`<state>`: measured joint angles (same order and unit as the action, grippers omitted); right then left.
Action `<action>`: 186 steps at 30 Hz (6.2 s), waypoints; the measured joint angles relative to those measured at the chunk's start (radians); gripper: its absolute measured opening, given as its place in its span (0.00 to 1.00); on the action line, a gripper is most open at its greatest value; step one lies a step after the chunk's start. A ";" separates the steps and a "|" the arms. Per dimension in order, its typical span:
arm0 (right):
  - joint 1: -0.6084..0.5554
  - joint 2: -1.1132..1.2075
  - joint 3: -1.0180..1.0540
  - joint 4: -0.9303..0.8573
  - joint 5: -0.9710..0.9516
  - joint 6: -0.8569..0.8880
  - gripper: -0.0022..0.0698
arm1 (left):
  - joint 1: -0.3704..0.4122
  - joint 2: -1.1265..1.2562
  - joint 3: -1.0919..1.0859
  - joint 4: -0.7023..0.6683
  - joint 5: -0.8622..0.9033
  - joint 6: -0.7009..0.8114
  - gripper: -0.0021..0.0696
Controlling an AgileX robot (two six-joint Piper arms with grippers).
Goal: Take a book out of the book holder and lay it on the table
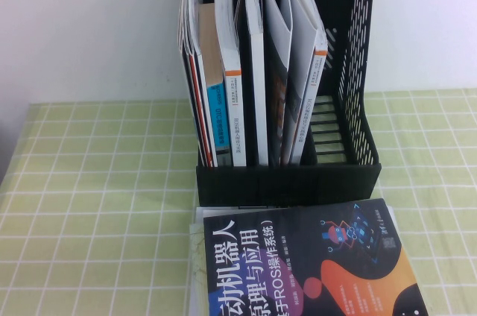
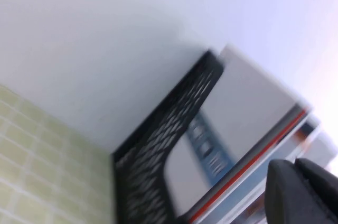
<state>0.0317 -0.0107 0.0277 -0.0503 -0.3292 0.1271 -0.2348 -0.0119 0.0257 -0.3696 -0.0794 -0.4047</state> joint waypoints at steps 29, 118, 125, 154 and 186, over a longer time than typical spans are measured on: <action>0.000 0.429 -0.746 -0.041 0.504 0.003 0.03 | 0.000 0.264 -0.495 0.380 0.130 -0.180 0.03; 0.177 1.444 -0.857 1.756 0.819 -1.855 0.26 | -0.160 1.953 -1.992 -0.166 0.710 1.050 0.03; 0.177 1.515 -0.882 1.756 0.803 -1.858 0.37 | -0.207 1.946 -1.992 -0.291 0.727 1.190 0.03; 0.202 1.587 -1.024 1.756 0.871 -1.935 0.39 | -0.233 1.953 -1.997 -0.113 0.763 1.135 0.03; 0.306 1.929 -1.343 1.764 0.684 -1.866 0.20 | -0.222 1.953 -1.998 -0.095 0.780 1.101 0.03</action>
<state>0.3375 1.9184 -1.3156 1.7138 0.3548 -1.7386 -0.4571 1.9412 -1.9720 -0.4650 0.7007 0.6961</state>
